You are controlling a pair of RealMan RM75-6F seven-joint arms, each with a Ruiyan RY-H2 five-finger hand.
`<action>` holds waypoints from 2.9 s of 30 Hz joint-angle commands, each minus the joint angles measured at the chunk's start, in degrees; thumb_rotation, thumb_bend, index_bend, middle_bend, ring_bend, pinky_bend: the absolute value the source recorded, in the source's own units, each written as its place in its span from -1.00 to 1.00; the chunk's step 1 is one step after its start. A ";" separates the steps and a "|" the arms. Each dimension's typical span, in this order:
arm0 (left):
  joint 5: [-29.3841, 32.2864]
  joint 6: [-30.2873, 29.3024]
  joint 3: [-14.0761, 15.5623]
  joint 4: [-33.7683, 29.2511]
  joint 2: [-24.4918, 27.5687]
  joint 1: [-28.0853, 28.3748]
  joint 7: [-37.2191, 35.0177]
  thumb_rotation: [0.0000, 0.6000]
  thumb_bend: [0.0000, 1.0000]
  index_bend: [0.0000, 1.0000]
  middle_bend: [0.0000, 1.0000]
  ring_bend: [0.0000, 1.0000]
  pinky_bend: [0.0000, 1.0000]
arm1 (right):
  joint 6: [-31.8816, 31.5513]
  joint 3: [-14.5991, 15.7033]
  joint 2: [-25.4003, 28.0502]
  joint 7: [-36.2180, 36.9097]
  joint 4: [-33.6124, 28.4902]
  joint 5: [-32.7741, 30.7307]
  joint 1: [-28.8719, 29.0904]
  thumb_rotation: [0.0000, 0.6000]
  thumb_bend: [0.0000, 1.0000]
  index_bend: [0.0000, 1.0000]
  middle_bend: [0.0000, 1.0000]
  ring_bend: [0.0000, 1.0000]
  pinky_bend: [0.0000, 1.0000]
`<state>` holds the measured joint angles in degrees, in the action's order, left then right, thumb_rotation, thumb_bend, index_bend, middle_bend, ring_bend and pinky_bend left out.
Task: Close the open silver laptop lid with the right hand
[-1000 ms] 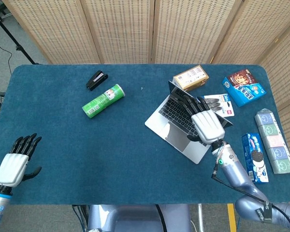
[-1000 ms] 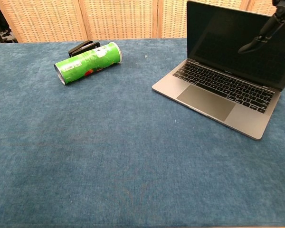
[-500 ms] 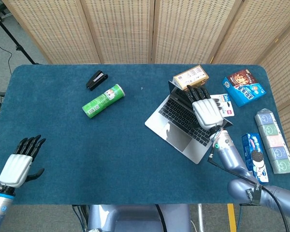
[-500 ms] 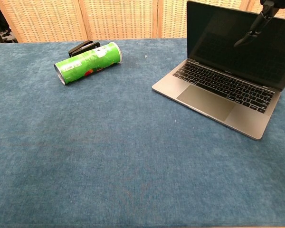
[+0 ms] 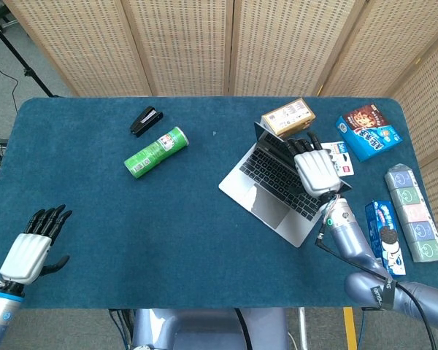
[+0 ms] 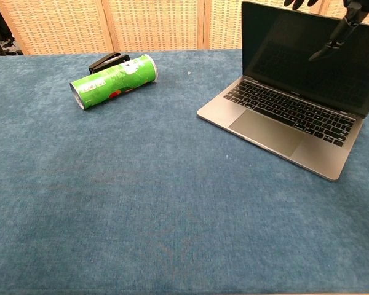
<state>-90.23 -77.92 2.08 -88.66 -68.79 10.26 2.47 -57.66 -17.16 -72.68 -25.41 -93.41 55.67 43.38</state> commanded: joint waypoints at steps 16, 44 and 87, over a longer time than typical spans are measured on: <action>-0.93 0.24 0.65 -0.32 0.29 0.31 -1.04 1.00 -0.54 -1.00 -1.00 -1.00 -1.00 | -2.42 3.61 0.03 0.04 -3.03 -0.71 -1.93 1.00 -0.73 -0.68 -0.62 -0.63 -1.00; -1.94 0.60 1.44 -0.54 0.53 0.68 -1.97 1.00 -0.55 -1.00 -1.00 -1.00 -1.00 | -7.84 8.83 -1.91 -0.33 -7.29 2.29 -6.96 1.00 -0.73 -0.70 -0.63 -0.63 -1.00; -2.78 1.04 2.26 -1.00 0.83 1.04 -2.65 1.00 -0.55 -1.00 -1.00 -1.00 -1.00 | -11.00 14.90 -4.13 -0.35 -10.90 8.85 -14.27 1.00 -0.73 -0.74 -0.67 -0.63 -0.96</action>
<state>-93.00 -76.88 4.33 -89.65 -67.96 11.30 -0.18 -68.74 -2.34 -76.73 -25.82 -104.38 64.46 29.19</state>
